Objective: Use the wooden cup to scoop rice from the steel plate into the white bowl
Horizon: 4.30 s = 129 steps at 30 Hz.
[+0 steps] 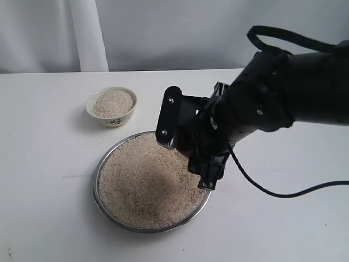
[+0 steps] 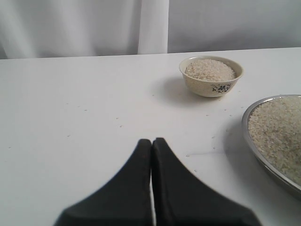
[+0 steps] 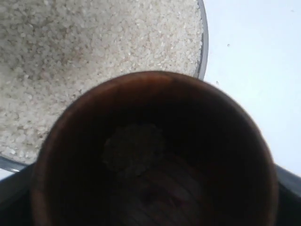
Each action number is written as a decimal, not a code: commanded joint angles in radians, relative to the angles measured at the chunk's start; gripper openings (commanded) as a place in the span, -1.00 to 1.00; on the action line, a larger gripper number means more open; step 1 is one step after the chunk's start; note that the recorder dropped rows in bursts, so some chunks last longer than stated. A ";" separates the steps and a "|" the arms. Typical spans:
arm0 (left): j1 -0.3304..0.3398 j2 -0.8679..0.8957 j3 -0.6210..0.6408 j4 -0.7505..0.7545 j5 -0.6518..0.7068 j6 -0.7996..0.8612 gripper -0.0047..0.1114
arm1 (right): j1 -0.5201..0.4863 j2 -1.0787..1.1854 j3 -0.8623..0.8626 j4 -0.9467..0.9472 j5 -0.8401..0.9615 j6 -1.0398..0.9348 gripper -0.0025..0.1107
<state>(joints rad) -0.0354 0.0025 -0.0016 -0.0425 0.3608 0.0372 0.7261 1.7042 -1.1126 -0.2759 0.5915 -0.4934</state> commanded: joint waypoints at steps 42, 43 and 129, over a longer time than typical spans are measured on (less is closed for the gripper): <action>-0.006 -0.003 0.002 0.001 -0.014 0.000 -0.92 | 0.252 0.586 -0.629 -0.810 0.630 0.056 -0.96; -0.006 -0.003 0.002 0.001 -0.014 0.000 -0.92 | 0.252 0.589 -0.617 -0.828 0.630 0.056 -0.96; -0.006 -0.003 0.002 0.001 -0.014 -0.002 -0.92 | 0.272 0.597 -0.571 -0.148 0.417 -0.030 -0.96</action>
<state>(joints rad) -0.0354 0.0025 -0.0016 -0.0425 0.3608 0.0372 0.9850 2.2977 -1.6872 -0.5448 1.0911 -0.5195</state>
